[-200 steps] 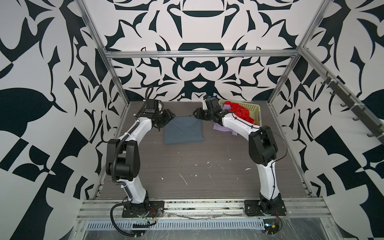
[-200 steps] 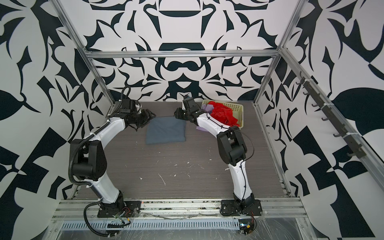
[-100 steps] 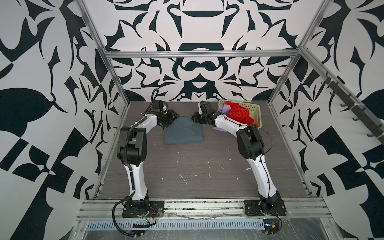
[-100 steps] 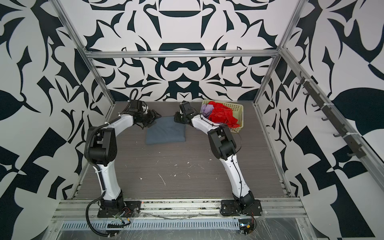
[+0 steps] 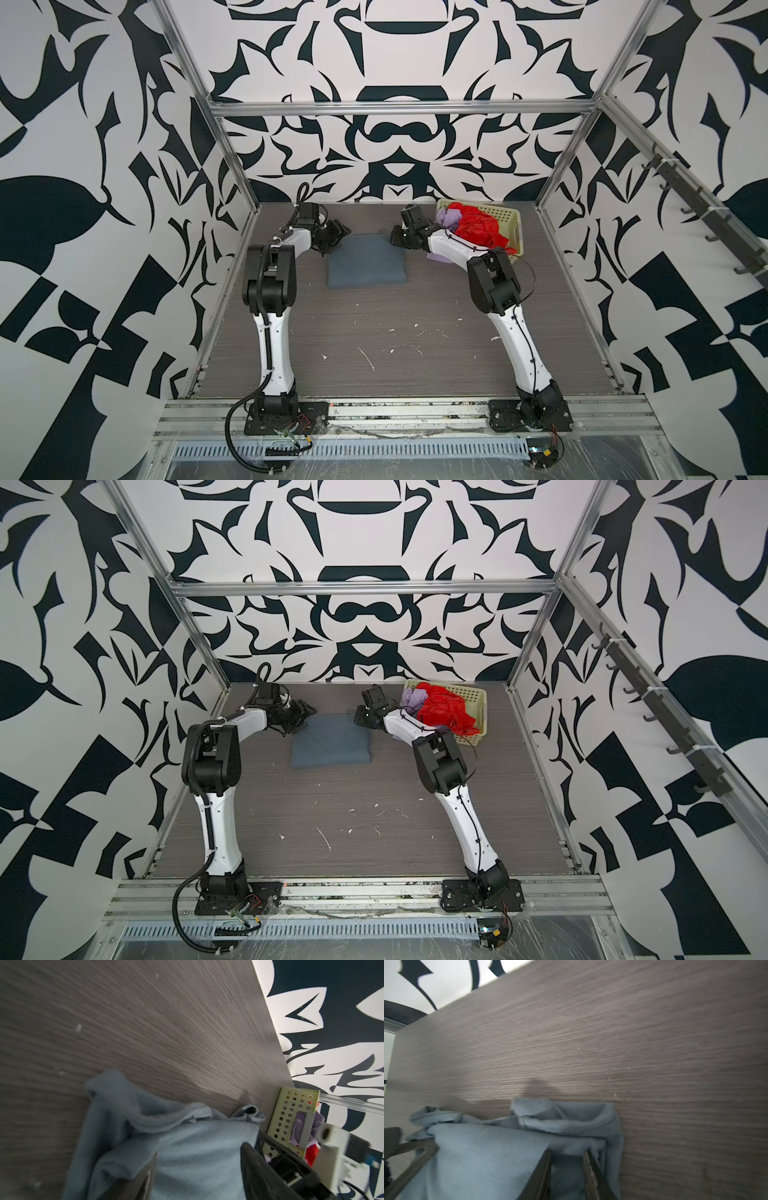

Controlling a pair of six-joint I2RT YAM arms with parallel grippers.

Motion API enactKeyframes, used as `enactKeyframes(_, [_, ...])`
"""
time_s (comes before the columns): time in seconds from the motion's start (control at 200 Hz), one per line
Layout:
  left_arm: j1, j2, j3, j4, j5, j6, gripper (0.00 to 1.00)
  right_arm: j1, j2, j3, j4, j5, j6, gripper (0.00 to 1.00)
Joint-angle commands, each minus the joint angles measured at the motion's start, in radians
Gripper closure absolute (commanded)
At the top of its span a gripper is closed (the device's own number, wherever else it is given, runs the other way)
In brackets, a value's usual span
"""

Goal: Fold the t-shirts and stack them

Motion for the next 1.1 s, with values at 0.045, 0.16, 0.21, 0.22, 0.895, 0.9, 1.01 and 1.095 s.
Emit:
enactKeyframes(0.045, [0.029,0.021,-0.003,0.022,-0.018,0.017,0.33,-0.012,0.011,0.044,-0.065,0.035,-0.002,0.69])
enactKeyframes(0.16, [0.04,-0.027,-0.008,0.027,-0.003,0.045,0.33,-0.014,-0.013,0.04,-0.064,0.022,-0.026,0.69])
enactKeyframes(0.21, [0.04,-0.068,-0.013,0.024,-0.01,0.068,0.32,-0.014,-0.036,0.028,-0.05,0.018,-0.041,0.69])
enactKeyframes(0.22, [0.04,-0.077,-0.016,0.022,-0.01,0.071,0.32,-0.014,-0.037,0.026,-0.047,0.016,-0.045,0.69])
enactKeyframes(0.895, [0.047,-0.457,-0.413,-0.106,-0.021,0.41,0.01,0.125,-0.177,-0.014,-0.15,0.184,-0.175,0.54])
enactKeyframes(0.9, [0.048,-0.455,-0.414,-0.108,-0.02,0.412,0.01,0.126,-0.176,-0.013,-0.15,0.185,-0.174,0.54])
enactKeyframes(1.01, [0.051,-0.417,-0.416,-0.123,-0.039,0.443,0.01,0.145,-0.127,0.019,-0.167,0.188,-0.174,0.51])
enactKeyframes(1.095, [0.054,-0.371,-0.417,-0.11,0.007,0.447,0.01,0.157,-0.091,0.048,-0.181,0.192,-0.175,0.5])
